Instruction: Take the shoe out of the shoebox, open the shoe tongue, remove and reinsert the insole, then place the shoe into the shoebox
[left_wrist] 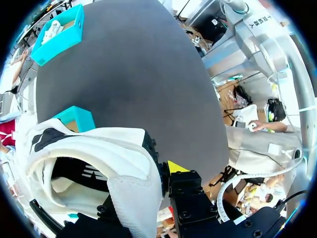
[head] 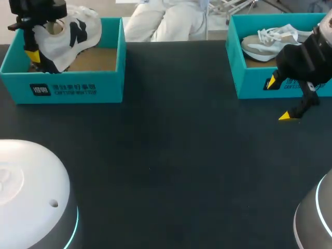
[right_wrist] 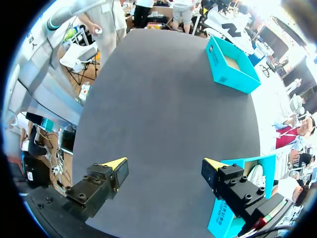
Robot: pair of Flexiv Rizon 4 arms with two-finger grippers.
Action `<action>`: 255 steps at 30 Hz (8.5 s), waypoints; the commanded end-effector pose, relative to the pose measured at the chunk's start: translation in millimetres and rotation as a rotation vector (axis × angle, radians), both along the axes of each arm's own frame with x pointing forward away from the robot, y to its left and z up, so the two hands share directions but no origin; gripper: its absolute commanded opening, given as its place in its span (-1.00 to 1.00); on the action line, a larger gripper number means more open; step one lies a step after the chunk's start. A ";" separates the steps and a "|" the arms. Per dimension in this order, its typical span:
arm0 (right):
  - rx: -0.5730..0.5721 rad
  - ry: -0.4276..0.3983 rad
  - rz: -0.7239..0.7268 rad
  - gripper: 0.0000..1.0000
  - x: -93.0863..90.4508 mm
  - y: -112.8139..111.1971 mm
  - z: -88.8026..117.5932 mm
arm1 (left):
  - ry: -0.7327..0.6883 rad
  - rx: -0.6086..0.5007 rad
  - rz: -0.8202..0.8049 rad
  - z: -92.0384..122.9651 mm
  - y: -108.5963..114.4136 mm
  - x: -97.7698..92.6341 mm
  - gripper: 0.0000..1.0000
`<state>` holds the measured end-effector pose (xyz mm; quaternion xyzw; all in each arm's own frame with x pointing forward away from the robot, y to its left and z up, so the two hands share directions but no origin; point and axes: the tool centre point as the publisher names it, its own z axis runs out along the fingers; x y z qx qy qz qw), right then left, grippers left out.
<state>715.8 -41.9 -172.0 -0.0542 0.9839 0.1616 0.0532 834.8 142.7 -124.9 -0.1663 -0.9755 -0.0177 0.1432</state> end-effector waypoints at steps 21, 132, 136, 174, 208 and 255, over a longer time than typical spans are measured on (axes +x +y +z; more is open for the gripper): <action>-0.004 0.002 0.000 1.00 1.9 1.7 -0.8 | -0.031 0.085 0.110 -43.0 93.2 104.0 -1.00; -0.004 0.002 0.000 1.00 1.9 1.7 -0.8 | -0.148 -0.122 -1.176 -77.5 179.6 218.3 -1.00; -0.004 0.002 0.000 1.00 1.9 1.7 -0.8 | -0.162 -0.107 -1.201 -91.5 174.0 223.6 -1.00; -0.004 0.002 0.000 1.00 1.9 1.7 -0.8 | -0.122 -0.059 -1.172 -214.3 161.5 239.6 -1.00; -0.004 0.002 0.000 1.00 1.9 1.7 -0.8 | -0.031 -0.151 -1.223 -247.9 163.5 195.7 -1.00; -0.004 0.002 0.000 1.00 1.9 1.7 -0.8 | -0.206 -0.245 -1.278 -164.4 144.6 184.2 0.62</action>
